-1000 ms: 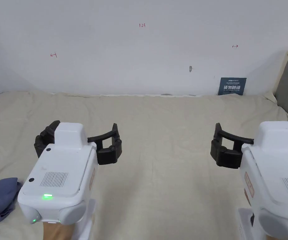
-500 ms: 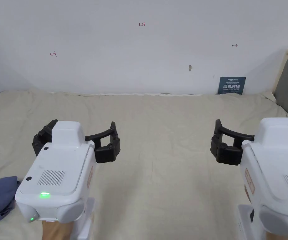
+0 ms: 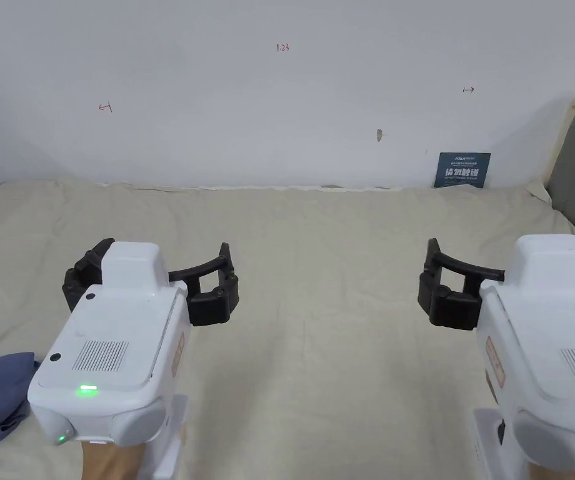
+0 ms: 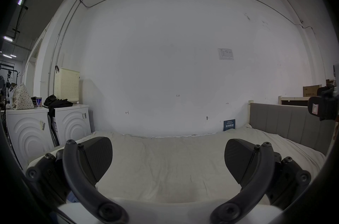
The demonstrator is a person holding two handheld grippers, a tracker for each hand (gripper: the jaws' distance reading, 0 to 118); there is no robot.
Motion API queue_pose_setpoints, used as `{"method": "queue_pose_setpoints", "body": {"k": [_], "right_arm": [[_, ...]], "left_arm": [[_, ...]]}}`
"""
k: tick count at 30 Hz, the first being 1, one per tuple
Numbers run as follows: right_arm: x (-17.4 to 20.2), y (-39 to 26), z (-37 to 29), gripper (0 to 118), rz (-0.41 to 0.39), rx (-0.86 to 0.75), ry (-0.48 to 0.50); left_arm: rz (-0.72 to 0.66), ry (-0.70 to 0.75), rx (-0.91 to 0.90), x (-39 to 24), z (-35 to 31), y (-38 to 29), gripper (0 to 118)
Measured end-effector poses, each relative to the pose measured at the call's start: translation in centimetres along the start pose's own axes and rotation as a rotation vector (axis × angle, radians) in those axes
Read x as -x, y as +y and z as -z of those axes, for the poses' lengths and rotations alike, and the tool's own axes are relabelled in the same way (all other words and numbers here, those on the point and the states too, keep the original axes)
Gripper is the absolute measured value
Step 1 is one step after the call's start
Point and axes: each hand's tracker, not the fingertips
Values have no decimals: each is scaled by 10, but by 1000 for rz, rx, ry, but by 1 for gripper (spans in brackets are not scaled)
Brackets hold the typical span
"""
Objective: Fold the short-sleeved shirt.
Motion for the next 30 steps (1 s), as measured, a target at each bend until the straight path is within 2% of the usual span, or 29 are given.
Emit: {"method": "queue_pose_setpoints", "body": {"k": [21,25,30], "right_arm": [[2,2,1,118,-11,2,-6],[1,7,3,118,0,63,9],[-2,18,11,118,151,289,-69]], "left_arm": [[1,-5,5,1,3,0,118],[-5,-7,7,2,3,2,118],[-9,-12,4,4,1,5,118]]}}
